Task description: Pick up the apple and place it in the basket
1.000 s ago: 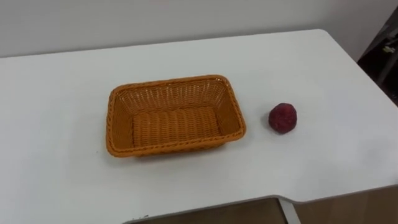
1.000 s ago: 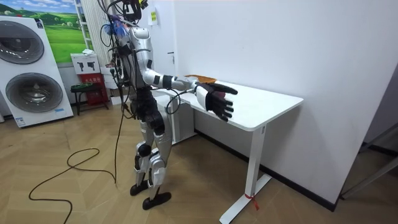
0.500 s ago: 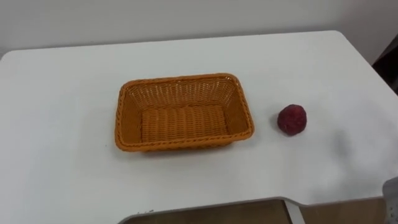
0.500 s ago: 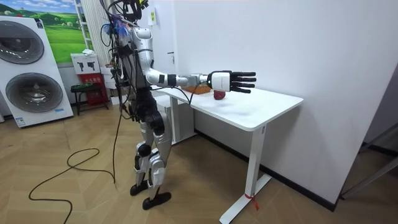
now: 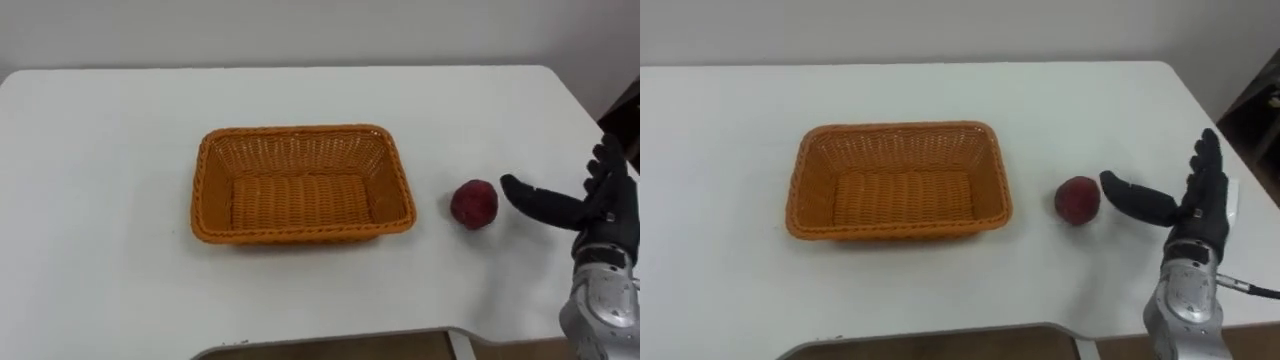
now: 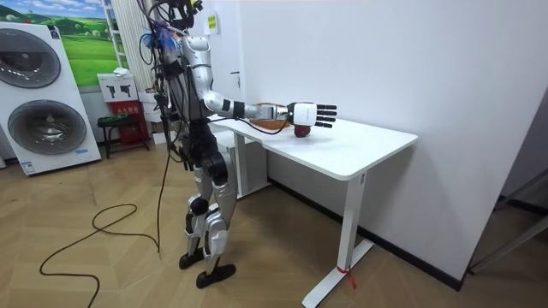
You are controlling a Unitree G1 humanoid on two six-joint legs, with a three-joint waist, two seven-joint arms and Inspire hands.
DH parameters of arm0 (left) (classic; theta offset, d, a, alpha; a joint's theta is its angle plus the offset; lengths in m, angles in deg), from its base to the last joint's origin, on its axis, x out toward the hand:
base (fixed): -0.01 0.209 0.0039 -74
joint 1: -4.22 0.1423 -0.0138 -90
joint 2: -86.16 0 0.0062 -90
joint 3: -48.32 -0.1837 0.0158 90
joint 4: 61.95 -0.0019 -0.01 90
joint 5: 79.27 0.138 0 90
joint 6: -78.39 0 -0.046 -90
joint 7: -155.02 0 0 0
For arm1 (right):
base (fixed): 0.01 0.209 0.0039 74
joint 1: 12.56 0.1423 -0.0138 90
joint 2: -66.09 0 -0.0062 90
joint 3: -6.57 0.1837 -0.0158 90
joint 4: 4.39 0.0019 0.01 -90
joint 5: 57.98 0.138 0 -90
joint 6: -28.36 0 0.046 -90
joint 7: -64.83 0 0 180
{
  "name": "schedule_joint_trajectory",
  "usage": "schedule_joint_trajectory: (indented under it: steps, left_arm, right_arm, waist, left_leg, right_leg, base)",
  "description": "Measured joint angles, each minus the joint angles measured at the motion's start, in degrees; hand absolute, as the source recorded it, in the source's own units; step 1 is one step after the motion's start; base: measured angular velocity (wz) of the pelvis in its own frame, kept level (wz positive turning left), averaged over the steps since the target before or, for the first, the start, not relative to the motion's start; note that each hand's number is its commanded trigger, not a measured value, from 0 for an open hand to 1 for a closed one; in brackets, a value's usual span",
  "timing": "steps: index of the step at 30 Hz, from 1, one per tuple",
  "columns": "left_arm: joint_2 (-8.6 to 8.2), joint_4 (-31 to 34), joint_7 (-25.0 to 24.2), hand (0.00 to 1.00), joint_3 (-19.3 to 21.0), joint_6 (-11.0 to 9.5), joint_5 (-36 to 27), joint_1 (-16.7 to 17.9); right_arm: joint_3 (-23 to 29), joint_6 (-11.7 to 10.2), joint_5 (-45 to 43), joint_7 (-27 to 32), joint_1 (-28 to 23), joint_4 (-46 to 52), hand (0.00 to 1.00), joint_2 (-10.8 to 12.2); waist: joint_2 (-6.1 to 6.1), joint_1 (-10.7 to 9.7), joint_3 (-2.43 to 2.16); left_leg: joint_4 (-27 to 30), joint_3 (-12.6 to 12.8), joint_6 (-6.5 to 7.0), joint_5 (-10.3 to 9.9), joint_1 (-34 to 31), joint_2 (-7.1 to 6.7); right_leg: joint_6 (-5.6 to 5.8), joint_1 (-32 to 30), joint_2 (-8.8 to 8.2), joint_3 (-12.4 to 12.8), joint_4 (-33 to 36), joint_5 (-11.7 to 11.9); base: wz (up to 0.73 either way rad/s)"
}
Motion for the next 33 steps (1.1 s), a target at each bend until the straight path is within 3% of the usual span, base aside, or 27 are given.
schedule_joint_trajectory:
  steps: [18,33]
  left_arm:
    - [0.22,0.0,0.0,0.0,0.0,-0.1,0.7,0.1]
    - [0.24,-0.1,-0.1,0.0,0.0,-0.1,1.6,-0.1]
  right_arm:
    - [-1.4,0.0,-4.3,-8.3,0.5,-0.3,0.0,0.0]
    - [-1.5,-0.1,-5.4,-12.3,2.2,-8.2,0.0,-1.7]
  waist:
    - [0.05,1.2,0.01]
    - [-0.17,1.2,0.09]
  left_leg:
    - [0.2,-0.1,0.16,0.1,0.0,-0.08]
    - [0.3,-1.2,0.19,0.1,0.1,-0.2]
  right_leg:
    - [0.0,0.5,-0.25,-0.7,0.1,0.0]
    - [0.0,1.0,-0.49,-2.1,-0.1,0.0]
  base:
    - [0.02]
    - [0.03]
